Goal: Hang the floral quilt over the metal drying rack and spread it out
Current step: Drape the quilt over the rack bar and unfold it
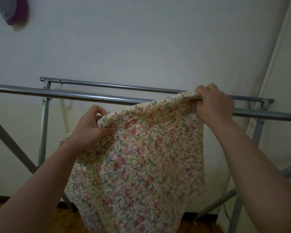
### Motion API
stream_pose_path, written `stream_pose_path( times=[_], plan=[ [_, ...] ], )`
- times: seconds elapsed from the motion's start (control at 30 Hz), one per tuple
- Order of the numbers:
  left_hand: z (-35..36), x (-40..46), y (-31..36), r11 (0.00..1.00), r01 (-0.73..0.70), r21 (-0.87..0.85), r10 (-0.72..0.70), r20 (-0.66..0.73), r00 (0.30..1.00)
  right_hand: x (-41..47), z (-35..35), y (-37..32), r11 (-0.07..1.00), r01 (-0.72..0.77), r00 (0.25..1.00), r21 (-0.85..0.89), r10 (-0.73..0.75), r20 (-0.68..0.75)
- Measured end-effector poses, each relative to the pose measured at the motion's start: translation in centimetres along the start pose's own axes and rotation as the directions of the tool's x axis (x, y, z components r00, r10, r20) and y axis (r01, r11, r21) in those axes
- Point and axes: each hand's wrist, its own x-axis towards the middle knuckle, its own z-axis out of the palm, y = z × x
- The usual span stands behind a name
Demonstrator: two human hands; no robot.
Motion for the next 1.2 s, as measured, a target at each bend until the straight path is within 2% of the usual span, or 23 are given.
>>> stream_pose_path(
  times=[0.1, 0.23, 0.37, 0.43, 0.53, 0.67, 0.73, 0.8, 0.9, 1.0, 1.03, 1.1, 1.17, 1.2],
  plan=[
    [0.0, 0.1, 0.1, 0.999, -0.011, -0.044, 0.011, -0.001, 1.0, 2.1, -1.2, -1.4, 0.994, -0.105, 0.994, -0.008, 0.105, 0.008],
    [0.8, 0.5, 0.9, 0.996, -0.083, 0.018, 0.083, -0.006, 0.997, 4.1, -1.8, -3.0, 0.96, -0.25, 0.967, 0.124, 0.255, -0.023],
    [1.6, 1.4, 1.1, 0.998, -0.035, -0.045, 0.031, -0.081, 0.996, 6.6, -2.7, -5.2, 0.938, -0.253, 0.936, 0.239, 0.3, -0.185],
    [1.8, 1.9, 1.0, 0.988, 0.006, -0.155, -0.025, -0.123, 0.992, 8.5, -3.4, -6.9, 0.943, -0.167, 0.915, 0.288, 0.257, -0.312],
    [2.7, 2.7, 0.7, 0.968, 0.054, -0.244, -0.11, -0.222, 0.969, 11.9, -3.9, -10.5, 0.944, 0.068, 0.875, 0.322, 0.098, -0.474],
    [5.0, 3.4, 0.1, 0.958, 0.118, -0.263, -0.206, -0.339, 0.918, 15.3, -2.9, -15.2, 0.846, 0.386, 0.838, 0.368, -0.156, -0.522],
    [6.2, 3.6, -0.5, 0.95, 0.147, -0.275, -0.247, -0.376, 0.893, 16.8, -1.1, -16.4, 0.763, 0.408, 0.886, 0.502, -0.197, -0.42],
    [7.0, 3.7, -1.4, 0.944, 0.174, -0.282, -0.28, -0.398, 0.873, 17.7, 1.2, -16.5, 0.722, 0.302, 0.952, 0.623, -0.197, -0.232],
    [7.8, 3.7, -2.8, 0.927, 0.225, -0.3, -0.337, -0.403, 0.851, 17.6, 5.0, -15.2, 0.773, 0.257, 0.96, 0.581, -0.271, -0.064],
    [8.3, 3.6, -3.3, 0.915, 0.241, -0.324, -0.362, -0.39, 0.847, 16.7, 8.1, -13.9, 0.801, 0.098, 0.952, 0.591, -0.248, 0.178],
    [8.5, 3.6, -3.2, 0.915, 0.233, -0.331, -0.357, -0.387, 0.851, 16.1, 8.9, -13.7, 0.796, 0.029, 0.92, 0.605, -0.258, 0.296],
    [8.8, 3.7, -2.8, 0.919, 0.205, -0.337, -0.334, -0.387, 0.86, 14.8, 10.1, -13.9, 0.801, -0.062, 0.768, 0.596, -0.343, 0.54],
    [8.9, 4.2, -2.1, 0.924, 0.176, -0.34, -0.311, -0.397, 0.864, 13.9, 10.6, -14.1, 0.868, 0.013, 0.588, 0.497, -0.408, 0.698],
    [9.0, 4.3, -1.9, 0.925, 0.17, -0.34, -0.306, -0.402, 0.863, 13.7, 10.5, -14.1, 0.89, 0.074, 0.539, 0.451, -0.416, 0.733]
  ],
)
